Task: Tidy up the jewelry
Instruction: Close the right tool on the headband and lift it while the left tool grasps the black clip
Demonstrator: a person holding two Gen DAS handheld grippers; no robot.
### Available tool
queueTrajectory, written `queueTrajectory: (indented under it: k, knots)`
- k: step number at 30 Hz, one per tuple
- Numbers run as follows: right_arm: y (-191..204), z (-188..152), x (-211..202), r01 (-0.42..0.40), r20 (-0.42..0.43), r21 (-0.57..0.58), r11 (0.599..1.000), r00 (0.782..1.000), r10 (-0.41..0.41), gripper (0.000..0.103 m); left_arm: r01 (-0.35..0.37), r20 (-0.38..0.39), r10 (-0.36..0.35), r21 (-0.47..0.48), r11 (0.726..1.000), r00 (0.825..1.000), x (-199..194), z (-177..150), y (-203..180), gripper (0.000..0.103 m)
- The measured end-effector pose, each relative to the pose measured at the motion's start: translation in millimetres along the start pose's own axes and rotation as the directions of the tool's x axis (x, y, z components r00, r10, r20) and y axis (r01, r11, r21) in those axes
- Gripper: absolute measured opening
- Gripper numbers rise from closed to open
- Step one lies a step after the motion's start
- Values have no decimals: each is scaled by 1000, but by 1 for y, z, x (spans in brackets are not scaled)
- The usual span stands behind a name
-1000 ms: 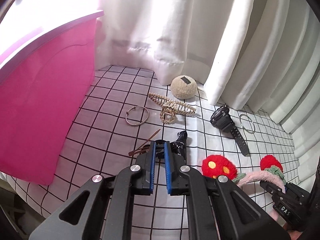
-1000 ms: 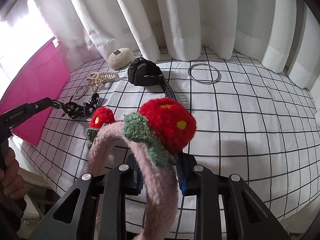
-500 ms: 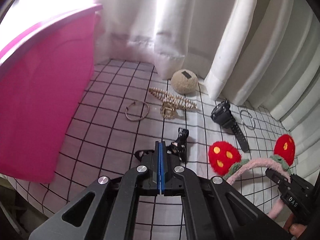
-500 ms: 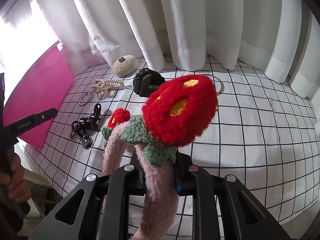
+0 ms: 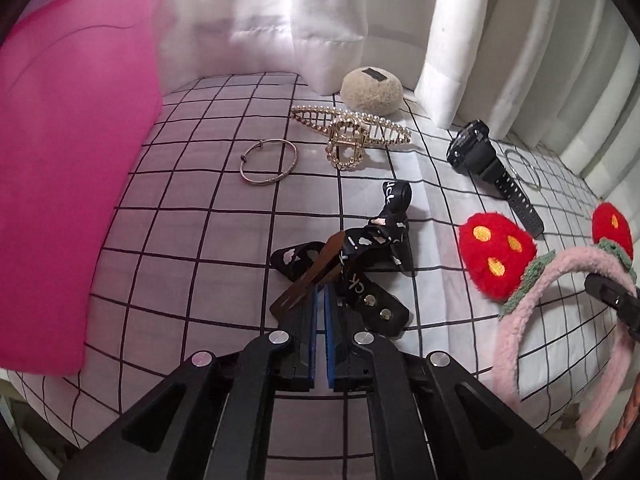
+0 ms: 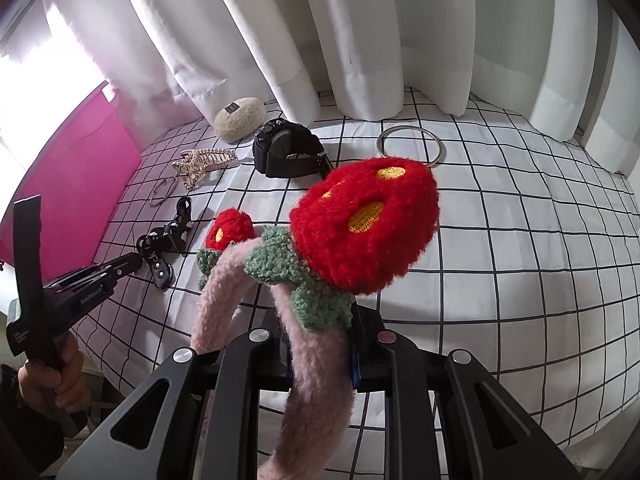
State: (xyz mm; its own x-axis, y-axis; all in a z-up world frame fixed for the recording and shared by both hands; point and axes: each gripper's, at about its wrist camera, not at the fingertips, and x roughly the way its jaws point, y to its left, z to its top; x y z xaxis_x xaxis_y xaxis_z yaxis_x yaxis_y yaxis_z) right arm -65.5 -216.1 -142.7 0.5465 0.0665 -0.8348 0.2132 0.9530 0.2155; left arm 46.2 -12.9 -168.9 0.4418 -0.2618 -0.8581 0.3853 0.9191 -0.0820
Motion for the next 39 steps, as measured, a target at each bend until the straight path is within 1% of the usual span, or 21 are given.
queueTrajectory:
  k: [1, 3, 5, 6, 8, 9, 11, 14, 18, 21, 24, 25, 26, 27, 28, 29, 30, 31, 32, 33, 39]
  knots:
    - [0, 0, 0, 1, 0, 0, 1000, 1000, -1, 18, 9, 1, -9, 27, 1000, 1000, 1, 0, 1, 6]
    - [-1, 0, 1, -1, -5, 4, 1000, 1000, 1, 18, 29, 4, -30, 73, 997, 1000, 2, -1, 2, 11]
    - [-2, 0, 1, -1, -7, 9, 1000, 1000, 1, 18, 57, 5, -58, 120, 991, 998, 2, -2, 3, 26]
    - [-2, 0, 2, -2, -9, 10, 1000, 1000, 2, 18, 66, 13, -68, 142, 988, 998, 1, -3, 2, 31]
    - [-2, 0, 2, -3, -9, 11, 1000, 1000, 3, 18, 48, 46, -58, 185, 982, 997, -4, -4, 0, 58]
    - [-2, 0, 3, -4, -9, 12, 1000, 1000, 5, 18, 38, 66, -52, 200, 979, 996, -8, -5, 0, 62]
    - [-2, 0, 4, -5, -11, 13, 1000, 1000, 5, 18, 54, 97, -76, 214, 975, 992, -17, -4, 0, 63]
    - [-2, 0, 4, -10, -11, 17, 1000, 1000, 10, 18, 40, 129, -67, 203, 978, 989, -24, -3, 4, 67]
    - [-1, 2, 6, -11, -13, 9, 1000, 1000, 11, 18, 11, 86, -28, 195, 981, 996, -4, -2, 12, 67]
    - [1, 2, 7, -11, -16, 1, 1000, 1000, 11, 18, 13, 67, -27, 199, 980, 997, 7, -1, 15, 67]
    - [2, 2, 7, -11, -17, 1, 1000, 1000, 11, 18, 25, 75, -42, 209, 978, 996, 11, -2, 12, 65]
    - [2, 2, 7, -10, -17, 1, 1000, 1000, 10, 18, 37, 75, -54, 207, 978, 996, 12, -1, 12, 60]
    - [2, 2, 7, -10, -16, 1, 1000, 1000, 10, 18, 55, 71, -71, 203, 978, 995, 12, -1, 12, 53]
    - [3, 2, 7, -10, -17, -1, 1000, 1000, 10, 18, 72, 65, -86, 200, 977, 994, 12, -1, 12, 47]
    - [2, 2, 7, -10, -16, -1, 1000, 1000, 10, 18, 66, 63, -80, 205, 977, 995, 13, -1, 10, 32]
    - [3, 3, 7, -10, -15, -1, 1000, 1000, 10, 18, 37, 73, -54, 219, 975, 996, 12, -3, 8, 19]
    - [3, 3, 6, -11, -15, 0, 1000, 1000, 11, 18, 48, 69, -64, 223, 974, 996, 12, -4, 8, 15]
    - [3, 3, 7, -11, -16, -2, 1000, 1000, 11, 18, 56, 63, -71, 213, 975, 995, 12, -3, 9, 7]
    - [3, 3, 7, -10, -15, -3, 1000, 1000, 10, 18, 64, 58, -77, 201, 977, 995, 11, -3, 12, 4]
    - [3, 3, 6, -12, -13, -3, 1000, 1000, 12, 18, 77, 54, -89, 193, 978, 995, 11, -3, 14, 4]
    - [4, 4, 3, -17, -4, -9, 1000, 1000, 17, 18, 83, 79, -96, 155, 984, 992, -5, -2, 17, 3]
